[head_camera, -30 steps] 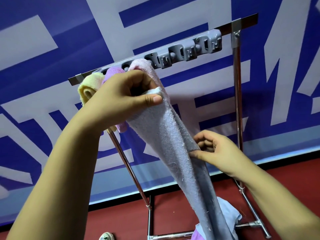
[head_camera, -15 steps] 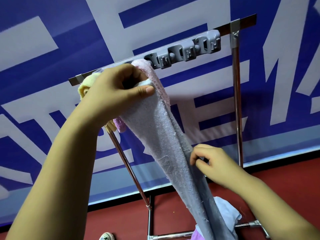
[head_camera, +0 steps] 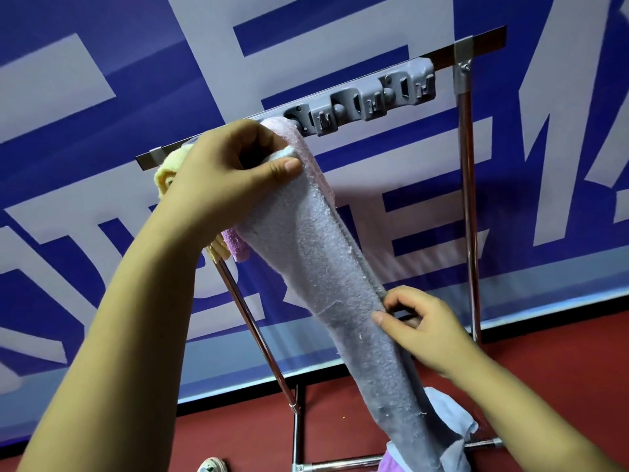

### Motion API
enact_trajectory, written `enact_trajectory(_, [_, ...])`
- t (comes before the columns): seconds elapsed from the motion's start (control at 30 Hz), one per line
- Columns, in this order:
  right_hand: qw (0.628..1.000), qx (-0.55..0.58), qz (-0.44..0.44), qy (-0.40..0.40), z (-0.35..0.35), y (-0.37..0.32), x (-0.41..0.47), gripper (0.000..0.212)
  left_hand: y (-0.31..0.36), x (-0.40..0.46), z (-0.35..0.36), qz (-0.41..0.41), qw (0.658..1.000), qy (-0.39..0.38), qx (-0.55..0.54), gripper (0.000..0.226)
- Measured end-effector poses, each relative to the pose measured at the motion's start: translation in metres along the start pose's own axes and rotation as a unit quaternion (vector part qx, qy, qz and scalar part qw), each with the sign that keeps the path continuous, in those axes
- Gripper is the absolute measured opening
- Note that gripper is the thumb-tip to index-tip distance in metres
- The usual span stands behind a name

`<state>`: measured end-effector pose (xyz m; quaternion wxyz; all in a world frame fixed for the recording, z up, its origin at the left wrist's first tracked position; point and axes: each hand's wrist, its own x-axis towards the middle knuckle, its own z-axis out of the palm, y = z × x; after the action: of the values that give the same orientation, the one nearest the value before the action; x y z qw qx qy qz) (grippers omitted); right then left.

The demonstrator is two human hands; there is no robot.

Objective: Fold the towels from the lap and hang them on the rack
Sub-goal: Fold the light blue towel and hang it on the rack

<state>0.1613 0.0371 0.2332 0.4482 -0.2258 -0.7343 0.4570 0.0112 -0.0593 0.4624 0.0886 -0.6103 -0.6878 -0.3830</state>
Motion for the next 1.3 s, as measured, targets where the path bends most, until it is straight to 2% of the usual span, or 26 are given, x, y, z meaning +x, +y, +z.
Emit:
enact_trajectory(0.17, [0.995, 0.094, 0.033, -0.010, -0.004, 0.002, 0.002, 0.026, -0.006, -0.001, -0.002, 0.002, 1.000, 0.024, 0.009, 0.034])
enact_trajectory(0.33, [0.996, 0.070, 0.029, 0.044, 0.000, 0.005, 0.000, 0.023, -0.010, 0.000, -0.001, 0.012, 1.000, 0.017, 0.008, 0.030])
enact_trajectory(0.43, [0.997, 0.013, -0.036, 0.060, -0.002, 0.004, -0.001, 0.020, -0.012, 0.001, -0.001, 0.011, 1.000, 0.019, 0.007, 0.029])
enact_trajectory(0.5, [0.994, -0.035, -0.099, 0.027, -0.002, 0.001, -0.003, 0.014, -0.013, 0.002, -0.002, 0.011, 1.000, 0.027, 0.005, 0.027])
enact_trajectory(0.53, [0.993, -0.050, -0.109, 0.002, -0.001, 0.001, -0.003, 0.020, -0.013, 0.002, -0.002, 0.011, 1.000, 0.028, 0.003, 0.026])
enact_trajectory(0.63, [0.990, -0.076, -0.084, -0.079, 0.000, 0.002, -0.003, 0.036, -0.012, 0.002, 0.000, 0.021, 0.999, 0.025, 0.005, 0.018])
enact_trajectory(0.77, [0.978, -0.129, -0.032, -0.162, 0.001, -0.002, -0.001, 0.039, -0.014, 0.002, 0.004, 0.024, 0.999, 0.035, 0.007, 0.017])
enact_trajectory(0.97, [0.983, 0.046, 0.055, -0.172, -0.005, -0.017, -0.006, 0.038, -0.026, 0.006, 0.014, 0.011, 0.999, 0.039, 0.010, 0.017])
enact_trajectory(1.17, [0.952, 0.207, 0.102, -0.204, -0.018, -0.041, -0.005, 0.030, -0.047, 0.003, 0.045, -0.014, 0.999, -0.006, 0.050, 0.023])
enact_trajectory(1.3, [0.934, 0.289, 0.103, -0.186, -0.024, -0.058, -0.004, 0.026, -0.066, -0.007, 0.074, -0.058, 0.995, -0.062, 0.055, 0.019])
